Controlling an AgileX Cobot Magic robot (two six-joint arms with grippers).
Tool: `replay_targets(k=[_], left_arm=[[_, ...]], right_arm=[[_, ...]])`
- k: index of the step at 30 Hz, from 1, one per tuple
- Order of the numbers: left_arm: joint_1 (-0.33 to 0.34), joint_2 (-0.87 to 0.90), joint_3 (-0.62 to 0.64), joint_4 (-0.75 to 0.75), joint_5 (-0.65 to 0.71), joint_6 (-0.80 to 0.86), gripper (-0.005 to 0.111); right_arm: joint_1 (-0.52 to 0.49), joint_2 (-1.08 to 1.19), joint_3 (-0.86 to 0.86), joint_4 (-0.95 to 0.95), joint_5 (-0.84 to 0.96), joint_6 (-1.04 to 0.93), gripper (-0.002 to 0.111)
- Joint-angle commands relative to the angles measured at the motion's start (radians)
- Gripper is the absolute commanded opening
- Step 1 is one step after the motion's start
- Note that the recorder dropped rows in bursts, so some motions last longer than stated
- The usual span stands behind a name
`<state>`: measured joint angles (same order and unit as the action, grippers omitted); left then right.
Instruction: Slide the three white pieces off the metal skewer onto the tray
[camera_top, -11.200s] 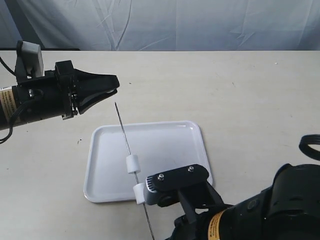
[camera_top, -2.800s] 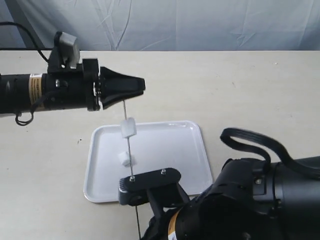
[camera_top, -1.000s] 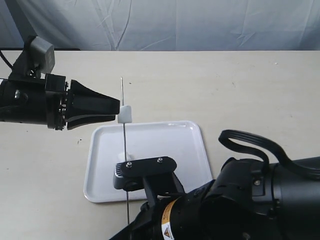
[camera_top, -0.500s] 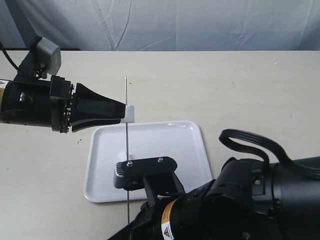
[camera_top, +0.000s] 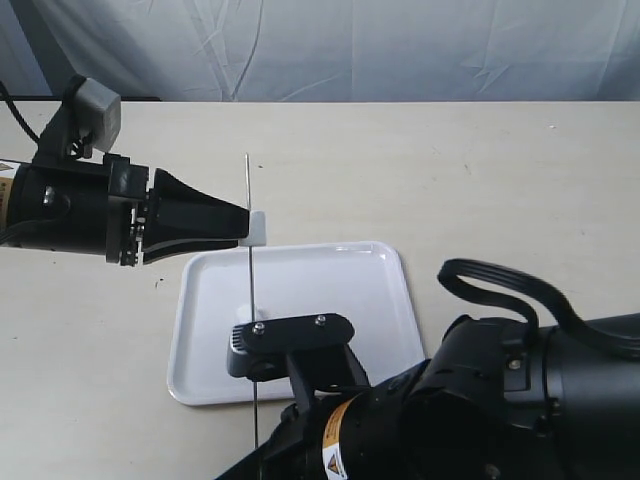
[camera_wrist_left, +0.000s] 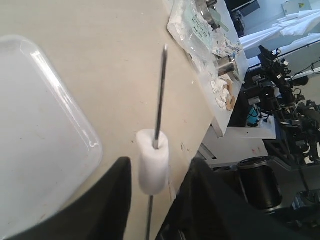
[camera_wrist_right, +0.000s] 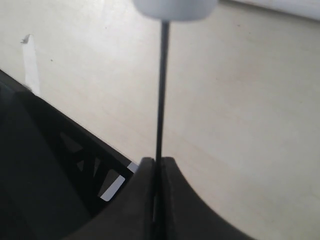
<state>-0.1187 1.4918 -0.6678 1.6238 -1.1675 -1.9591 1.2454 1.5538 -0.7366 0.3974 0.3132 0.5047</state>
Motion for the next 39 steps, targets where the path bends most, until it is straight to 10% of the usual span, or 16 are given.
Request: replay_targets(k=[1, 39], left_arm=[[-0.004, -0.008, 0.005, -0.003, 0.012, 0.007, 0.038], [-0.004, -0.008, 0.005, -0.041, 0.015, 0.019, 0.012]], right_arm=[[-0.001, -0.003, 0.003, -0.005, -0.010, -0.005, -0.001], [-0.001, -0.003, 0.003, -0.005, -0.023, -0.005, -0.001]])
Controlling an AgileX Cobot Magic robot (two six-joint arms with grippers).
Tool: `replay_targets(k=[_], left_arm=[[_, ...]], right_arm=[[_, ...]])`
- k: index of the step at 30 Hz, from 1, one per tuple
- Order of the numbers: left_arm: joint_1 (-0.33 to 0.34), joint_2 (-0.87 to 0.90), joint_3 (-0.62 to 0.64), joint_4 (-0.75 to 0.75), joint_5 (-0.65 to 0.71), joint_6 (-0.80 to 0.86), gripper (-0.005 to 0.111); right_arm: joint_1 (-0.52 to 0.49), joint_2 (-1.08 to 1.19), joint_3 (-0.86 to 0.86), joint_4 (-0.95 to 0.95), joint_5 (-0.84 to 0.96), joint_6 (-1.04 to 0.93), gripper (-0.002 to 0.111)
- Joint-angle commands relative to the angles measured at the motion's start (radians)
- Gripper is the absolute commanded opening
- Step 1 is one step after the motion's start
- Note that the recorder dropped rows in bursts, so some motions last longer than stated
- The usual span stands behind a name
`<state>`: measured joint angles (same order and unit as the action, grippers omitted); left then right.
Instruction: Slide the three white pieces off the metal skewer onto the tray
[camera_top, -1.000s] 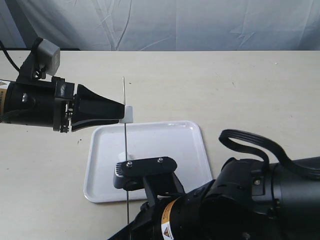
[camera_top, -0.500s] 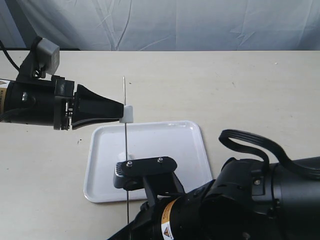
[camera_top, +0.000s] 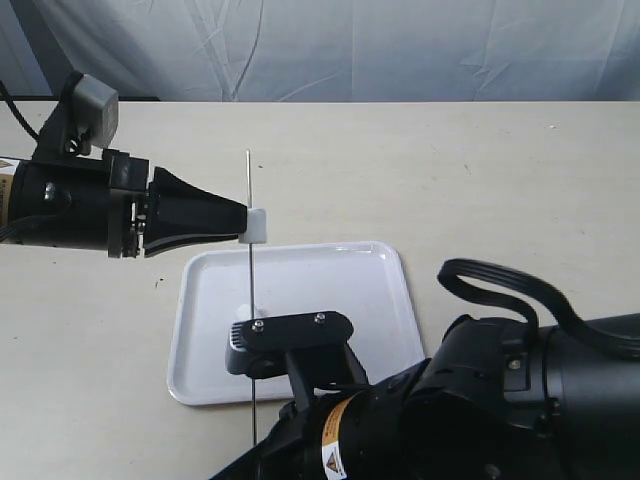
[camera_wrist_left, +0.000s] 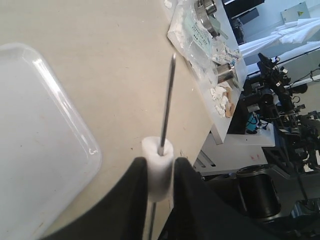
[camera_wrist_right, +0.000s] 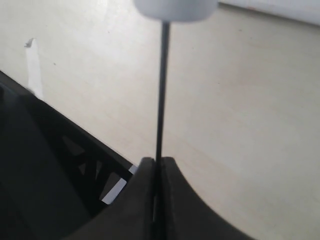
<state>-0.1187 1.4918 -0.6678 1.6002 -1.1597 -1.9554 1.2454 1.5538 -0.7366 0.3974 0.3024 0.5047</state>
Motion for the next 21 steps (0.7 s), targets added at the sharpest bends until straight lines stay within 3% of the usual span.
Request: replay_targets(k=[1, 3, 21], left_arm=[[-0.004, -0.008, 0.005, -0.017, 0.007, 0.027, 0.008], [-0.004, -0.008, 0.005, -0.017, 0.007, 0.029, 0.000], [-0.004, -0.008, -0.002, -0.150, -0.003, 0.055, 0.000]], right_arm=[[-0.001, -0.003, 0.003, -0.005, -0.012, -0.005, -0.001], [-0.001, -0.003, 0.003, -0.005, -0.012, -0.005, -0.001], [0.000, 0.021, 0.003, -0.005, 0.009, -0.005, -0.001]])
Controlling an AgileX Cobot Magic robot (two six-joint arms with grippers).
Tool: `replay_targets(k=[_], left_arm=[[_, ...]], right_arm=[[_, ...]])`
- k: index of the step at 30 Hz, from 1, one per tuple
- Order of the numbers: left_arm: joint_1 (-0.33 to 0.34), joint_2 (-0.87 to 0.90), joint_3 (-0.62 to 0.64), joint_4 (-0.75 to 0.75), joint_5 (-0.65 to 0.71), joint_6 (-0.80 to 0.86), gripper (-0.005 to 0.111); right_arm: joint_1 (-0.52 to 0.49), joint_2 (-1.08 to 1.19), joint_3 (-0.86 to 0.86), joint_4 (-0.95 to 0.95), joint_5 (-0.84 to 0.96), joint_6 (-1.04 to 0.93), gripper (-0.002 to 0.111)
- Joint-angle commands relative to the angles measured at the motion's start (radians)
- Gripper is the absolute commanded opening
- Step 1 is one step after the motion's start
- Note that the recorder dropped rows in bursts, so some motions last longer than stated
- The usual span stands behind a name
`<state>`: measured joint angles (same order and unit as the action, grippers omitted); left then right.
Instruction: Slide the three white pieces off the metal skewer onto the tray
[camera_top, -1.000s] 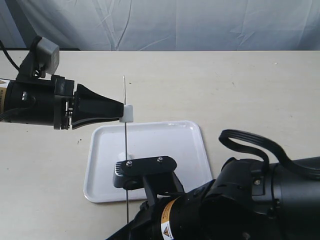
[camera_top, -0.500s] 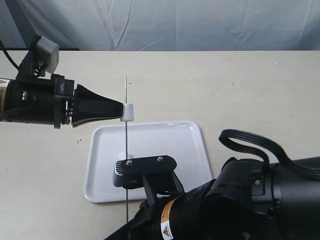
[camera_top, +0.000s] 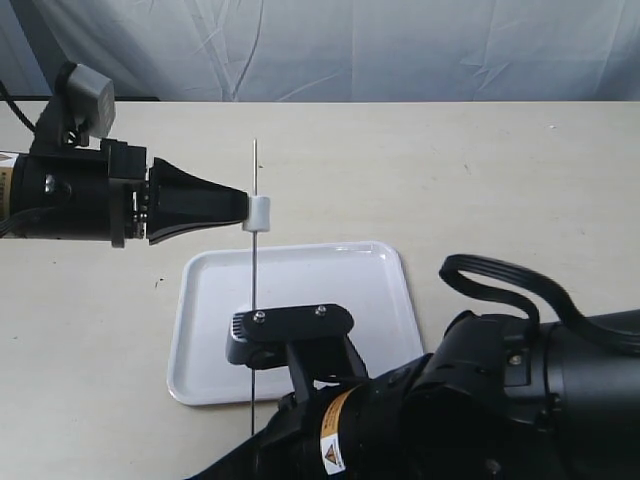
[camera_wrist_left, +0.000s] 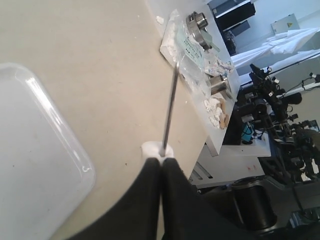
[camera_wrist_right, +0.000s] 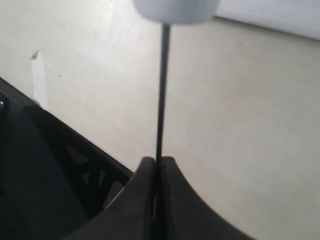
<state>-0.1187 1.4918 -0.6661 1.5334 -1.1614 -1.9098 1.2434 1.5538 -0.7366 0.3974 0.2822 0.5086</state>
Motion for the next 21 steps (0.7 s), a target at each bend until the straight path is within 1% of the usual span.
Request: replay_targets(k=[1, 5, 15, 21], left_arm=[[-0.004, -0.008, -0.003, -0.087, -0.001, 0.010, 0.000], [-0.004, -0.008, -0.003, -0.097, 0.008, 0.037, 0.000], [-0.004, -0.008, -0.003, -0.106, 0.089, 0.061, 0.000], [-0.004, -0.008, -0.003, -0.154, 0.082, 0.071, 0.000]], right_arm=[[0.002, 0.031, 0.003, -0.001, 0.029, -0.008, -0.001], [0.004, 0.069, 0.003, 0.007, 0.055, -0.010, -0.001], [0.004, 0.090, 0.003, 0.014, 0.087, -0.029, -0.001], [0.004, 0.091, 0.003, 0.014, 0.106, -0.038, -0.001]])
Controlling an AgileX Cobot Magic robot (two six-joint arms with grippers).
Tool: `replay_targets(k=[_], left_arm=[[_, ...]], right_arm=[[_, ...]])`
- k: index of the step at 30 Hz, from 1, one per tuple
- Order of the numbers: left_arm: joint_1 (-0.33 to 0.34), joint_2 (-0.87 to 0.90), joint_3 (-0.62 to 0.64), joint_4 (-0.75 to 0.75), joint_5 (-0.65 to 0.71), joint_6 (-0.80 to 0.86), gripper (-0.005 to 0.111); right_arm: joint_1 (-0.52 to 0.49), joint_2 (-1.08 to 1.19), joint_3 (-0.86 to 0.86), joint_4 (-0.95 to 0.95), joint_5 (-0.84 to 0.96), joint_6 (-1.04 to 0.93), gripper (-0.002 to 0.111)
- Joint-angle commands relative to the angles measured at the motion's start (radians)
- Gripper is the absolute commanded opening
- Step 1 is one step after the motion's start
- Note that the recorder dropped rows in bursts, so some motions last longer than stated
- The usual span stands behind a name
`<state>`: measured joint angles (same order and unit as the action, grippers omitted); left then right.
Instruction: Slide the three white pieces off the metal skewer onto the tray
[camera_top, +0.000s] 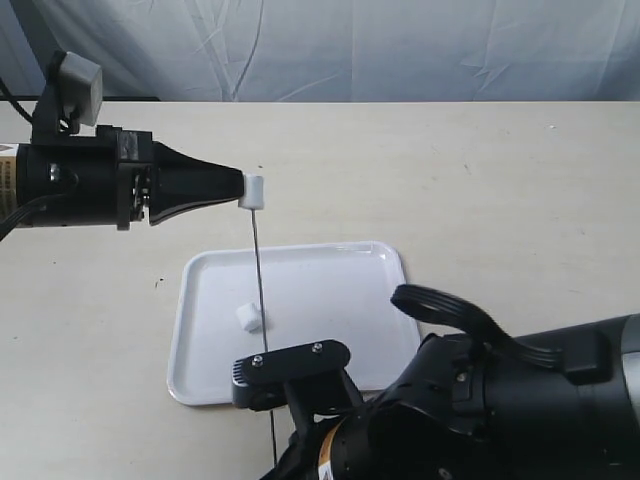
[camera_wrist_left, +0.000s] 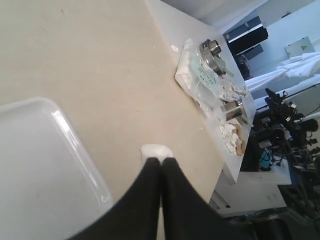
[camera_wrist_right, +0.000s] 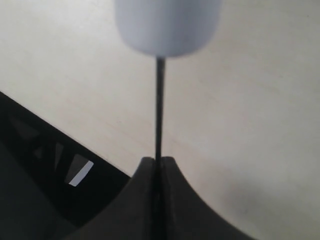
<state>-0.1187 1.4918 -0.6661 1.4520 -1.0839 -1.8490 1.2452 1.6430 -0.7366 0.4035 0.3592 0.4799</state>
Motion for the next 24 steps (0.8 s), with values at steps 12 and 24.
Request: replay_targets(k=[12, 24], left_arm=[[-0.004, -0.008, -0.003, -0.128, 0.007, 0.027, 0.000], [-0.004, 0.035, -0.003, 0.292, 0.324, -0.109, 0.000]], right_arm=[[0.002, 0.015, 0.003, 0.008, 0.055, -0.016, -0.001], [0.002, 0.015, 0.003, 0.008, 0.051, -0.033, -0.001]])
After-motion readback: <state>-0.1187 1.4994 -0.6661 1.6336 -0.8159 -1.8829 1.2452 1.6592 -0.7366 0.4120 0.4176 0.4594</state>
